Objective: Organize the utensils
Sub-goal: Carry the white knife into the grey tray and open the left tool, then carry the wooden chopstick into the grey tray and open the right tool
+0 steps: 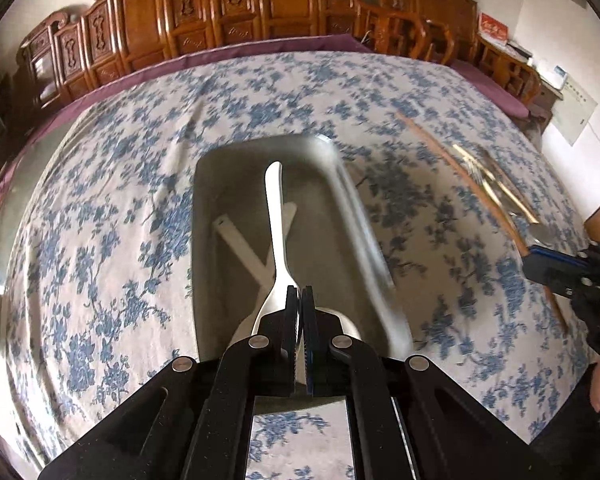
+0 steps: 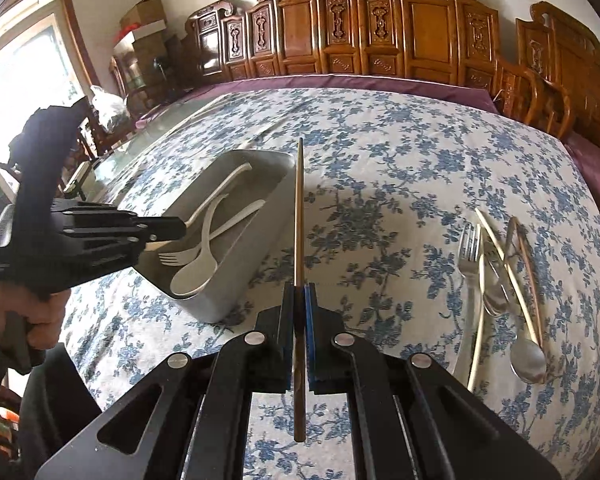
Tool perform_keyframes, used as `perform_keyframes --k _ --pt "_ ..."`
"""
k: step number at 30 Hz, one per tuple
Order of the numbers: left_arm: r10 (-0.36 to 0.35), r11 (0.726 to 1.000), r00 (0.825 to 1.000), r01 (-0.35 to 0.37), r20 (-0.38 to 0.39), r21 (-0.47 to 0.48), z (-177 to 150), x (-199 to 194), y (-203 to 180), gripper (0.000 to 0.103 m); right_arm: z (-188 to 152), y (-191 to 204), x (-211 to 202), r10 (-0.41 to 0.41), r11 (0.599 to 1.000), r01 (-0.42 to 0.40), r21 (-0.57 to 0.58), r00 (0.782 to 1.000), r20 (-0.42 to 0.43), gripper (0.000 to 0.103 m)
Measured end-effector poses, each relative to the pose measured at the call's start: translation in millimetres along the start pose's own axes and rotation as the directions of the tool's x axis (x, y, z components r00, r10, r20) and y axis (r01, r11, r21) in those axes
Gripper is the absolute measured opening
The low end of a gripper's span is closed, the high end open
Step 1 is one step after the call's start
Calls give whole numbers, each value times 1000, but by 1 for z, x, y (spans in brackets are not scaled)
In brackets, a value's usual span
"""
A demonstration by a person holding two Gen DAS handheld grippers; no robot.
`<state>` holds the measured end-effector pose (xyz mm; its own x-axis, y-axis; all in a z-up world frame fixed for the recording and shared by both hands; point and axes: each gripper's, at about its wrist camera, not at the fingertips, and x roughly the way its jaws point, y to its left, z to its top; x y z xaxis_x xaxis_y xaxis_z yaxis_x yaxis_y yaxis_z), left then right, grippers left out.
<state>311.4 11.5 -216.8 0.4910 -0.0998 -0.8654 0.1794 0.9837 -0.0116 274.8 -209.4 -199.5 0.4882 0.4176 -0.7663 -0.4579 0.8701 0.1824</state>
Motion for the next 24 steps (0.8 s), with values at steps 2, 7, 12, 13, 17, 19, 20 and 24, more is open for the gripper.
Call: perform_keyframes --k 2,7,12,13,17,19,20,24 --pt "-4 1000 1000 3 -8 -18 -1 4 6 2 0 4 2 0 1000 0 -6 1000 -5 6" --pt "-2 999 1000 2 -4 -39 -1 2 18 3 1 10 7 -3 1000 2 -13 1000 -21 6" --pt "-4 999 1000 4 18 -46 -8 -14 30 7 4 21 10 2 1000 -2 -17 1000 -30 6" --pt "-1 999 1000 2 24 -46 -10 -17 33 8 5 24 11 2 1000 -3 -20 1000 -30 6" --pt "13 999 999 -12 49 -37 -20 -36 41 11 12 39 16 7 999 -8 -33 999 -35 6" --pt "20 999 998 -18 60 -40 -24 -45 46 13 16 46 19 13 999 -14 -36 999 -39 6" --pt "23 999 997 -19 69 -46 -26 -50 50 16 18 50 22 16 999 -18 -38 999 -42 6" --pt "45 997 992 -38 115 -61 -33 -62 62 31 25 63 32 25 999 -27 -40 998 -55 6"
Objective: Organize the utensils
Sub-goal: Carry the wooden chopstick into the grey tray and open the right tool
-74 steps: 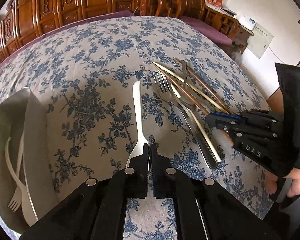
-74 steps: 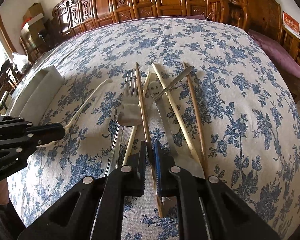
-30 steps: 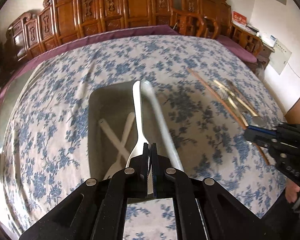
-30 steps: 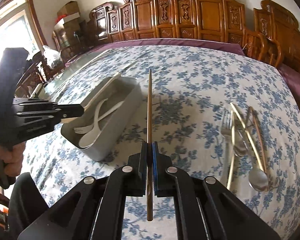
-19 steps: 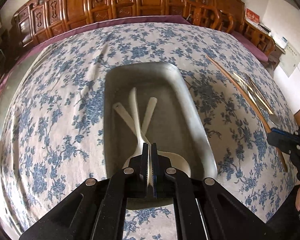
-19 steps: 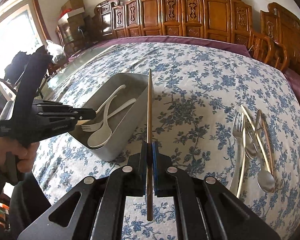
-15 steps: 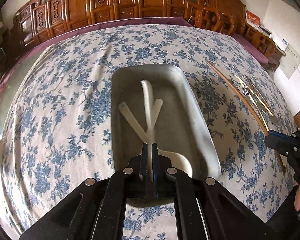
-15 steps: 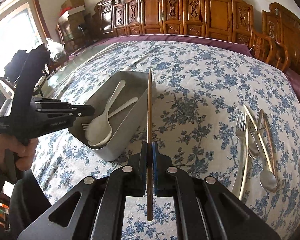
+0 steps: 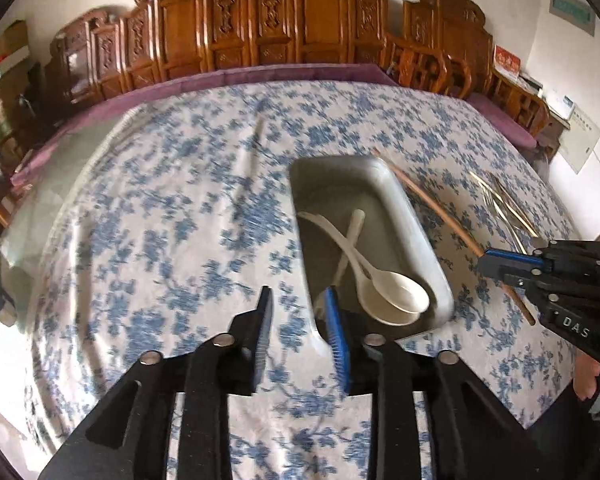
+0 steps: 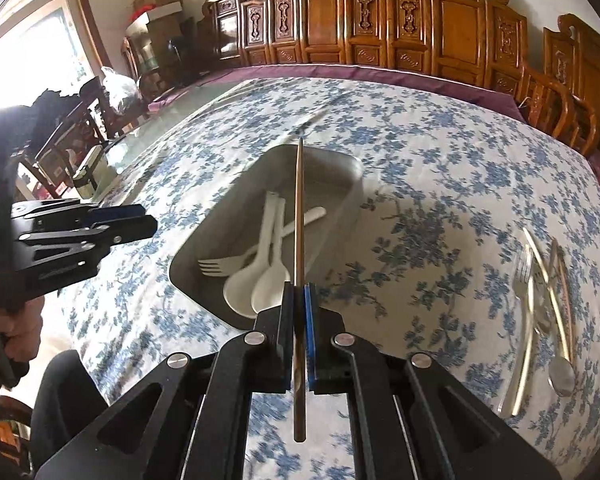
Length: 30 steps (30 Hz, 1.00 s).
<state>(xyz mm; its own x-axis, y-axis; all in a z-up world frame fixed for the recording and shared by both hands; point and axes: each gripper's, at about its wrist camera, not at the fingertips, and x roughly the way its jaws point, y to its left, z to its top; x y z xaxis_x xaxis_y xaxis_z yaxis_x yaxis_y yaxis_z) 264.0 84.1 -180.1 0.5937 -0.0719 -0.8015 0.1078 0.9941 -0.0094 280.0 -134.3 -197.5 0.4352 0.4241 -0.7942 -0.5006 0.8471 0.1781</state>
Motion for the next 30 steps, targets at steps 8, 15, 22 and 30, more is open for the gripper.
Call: perform_keyframes --k 8,15,22,30 --pt "29 998 999 -28 26 -50 -10 -4 25 60 12 15 23 -6 1000 6 11 1000 -28 6" --pt "42 997 998 -38 48 -71 -14 -10 35 85 24 18 41 1 998 2 59 999 -43 6" --pt "38 994 998 -33 51 -104 -17 -16 49 86 32 22 62 3 995 4 103 998 -68 6" --pt "27 992 998 -20 54 -126 -15 -18 56 86 37 24 79 -24 994 34 108 996 -87 6"
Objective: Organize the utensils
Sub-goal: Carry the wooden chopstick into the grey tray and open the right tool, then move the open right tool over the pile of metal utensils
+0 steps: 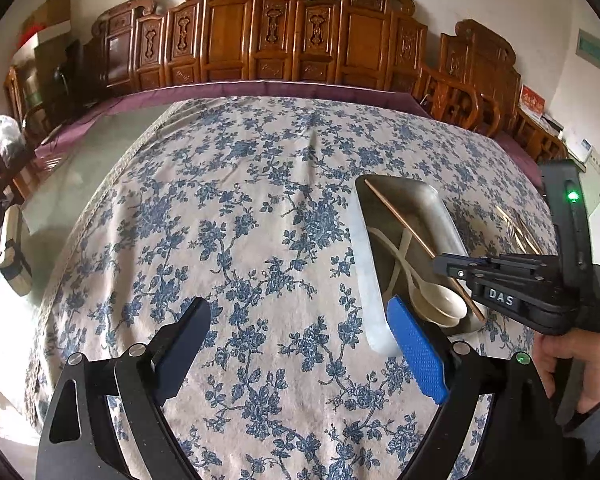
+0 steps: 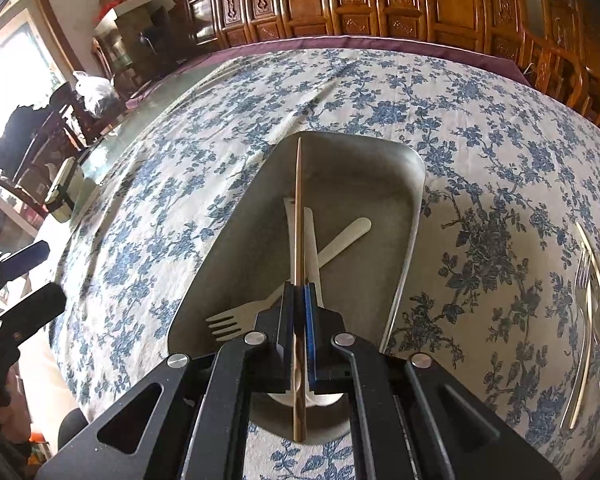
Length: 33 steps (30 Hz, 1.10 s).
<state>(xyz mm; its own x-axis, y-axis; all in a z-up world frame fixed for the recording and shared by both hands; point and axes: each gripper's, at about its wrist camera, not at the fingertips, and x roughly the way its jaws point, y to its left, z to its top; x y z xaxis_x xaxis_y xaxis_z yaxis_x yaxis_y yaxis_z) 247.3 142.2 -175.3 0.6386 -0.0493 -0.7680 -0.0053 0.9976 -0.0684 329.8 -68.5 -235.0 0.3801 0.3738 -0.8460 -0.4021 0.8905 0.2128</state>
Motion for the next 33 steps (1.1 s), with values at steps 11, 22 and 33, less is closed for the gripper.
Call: perform_keyframes --k 11,22,33 --pt "-10 1000 1000 10 13 16 1 -5 -9 86 1 -5 -2 3 999 -2 -32 1000 28 8" --pt "-44 997 998 42 37 68 1 -21 -37 86 -29 -19 -65 34 997 -26 -77 994 104 8" --pt "-64 987 996 54 61 148 -2 -38 -83 93 -76 -74 -137 -19 999 25 -39 989 148 30"
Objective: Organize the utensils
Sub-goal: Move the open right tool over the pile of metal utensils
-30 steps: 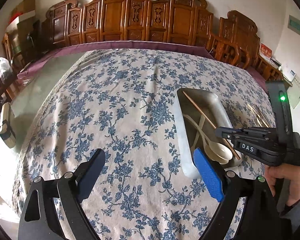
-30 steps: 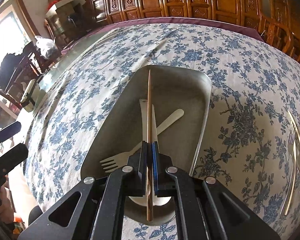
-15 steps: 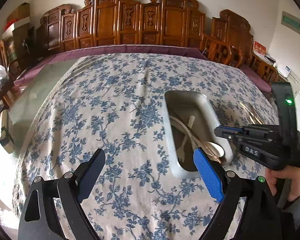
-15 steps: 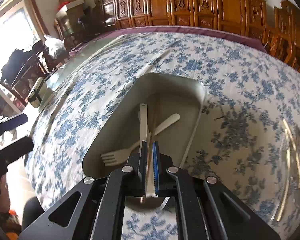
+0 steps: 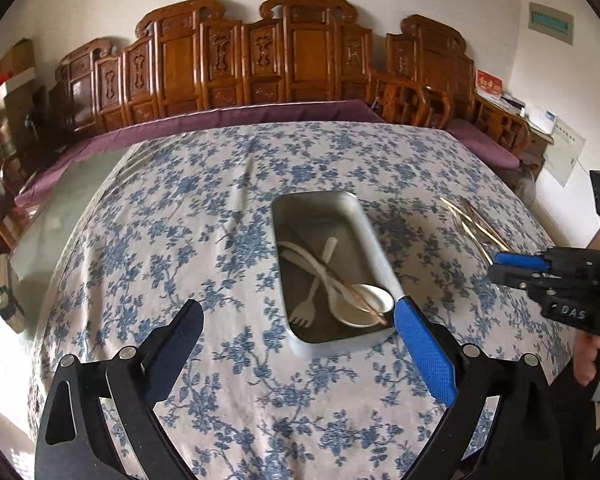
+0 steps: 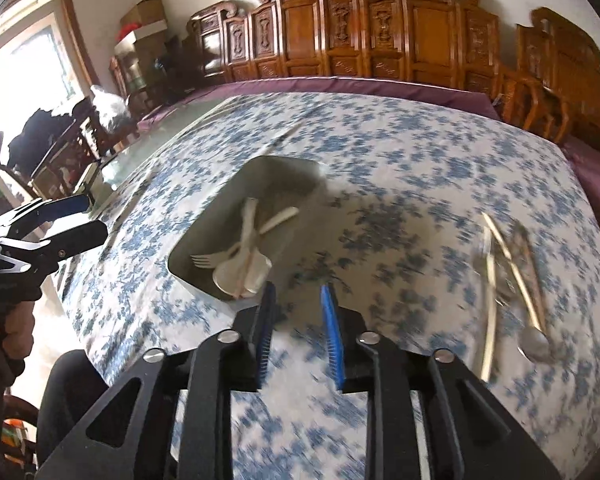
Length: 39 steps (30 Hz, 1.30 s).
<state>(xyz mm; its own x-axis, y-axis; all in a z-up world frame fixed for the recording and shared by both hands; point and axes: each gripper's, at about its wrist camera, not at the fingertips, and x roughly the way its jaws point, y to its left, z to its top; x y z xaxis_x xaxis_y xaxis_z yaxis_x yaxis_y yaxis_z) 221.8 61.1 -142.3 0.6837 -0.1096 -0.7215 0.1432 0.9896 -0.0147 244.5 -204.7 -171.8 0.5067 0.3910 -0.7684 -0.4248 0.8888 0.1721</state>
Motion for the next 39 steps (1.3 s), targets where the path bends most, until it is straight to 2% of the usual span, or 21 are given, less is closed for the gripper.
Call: perform_keyframes --k 10,19,29,39 --pt "-81 996 997 82 -17 30 7 13 -64 94 -48 -81 -26 -109 993 111 45 993 -51 31" --pt "-115 991 990 119 -77 54 5 43 -110 94 -63 -142 -24 -149 983 155 95 987 -66 31" --pt "-125 988 985 135 -120 80 4 69 -141 94 -52 -189 -4 -147 974 160 163 985 -86 31" --pt "-136 986 978 149 -157 72 -2 90 -150 94 -19 -193 39 -104 971 124 205 989 -104 31"
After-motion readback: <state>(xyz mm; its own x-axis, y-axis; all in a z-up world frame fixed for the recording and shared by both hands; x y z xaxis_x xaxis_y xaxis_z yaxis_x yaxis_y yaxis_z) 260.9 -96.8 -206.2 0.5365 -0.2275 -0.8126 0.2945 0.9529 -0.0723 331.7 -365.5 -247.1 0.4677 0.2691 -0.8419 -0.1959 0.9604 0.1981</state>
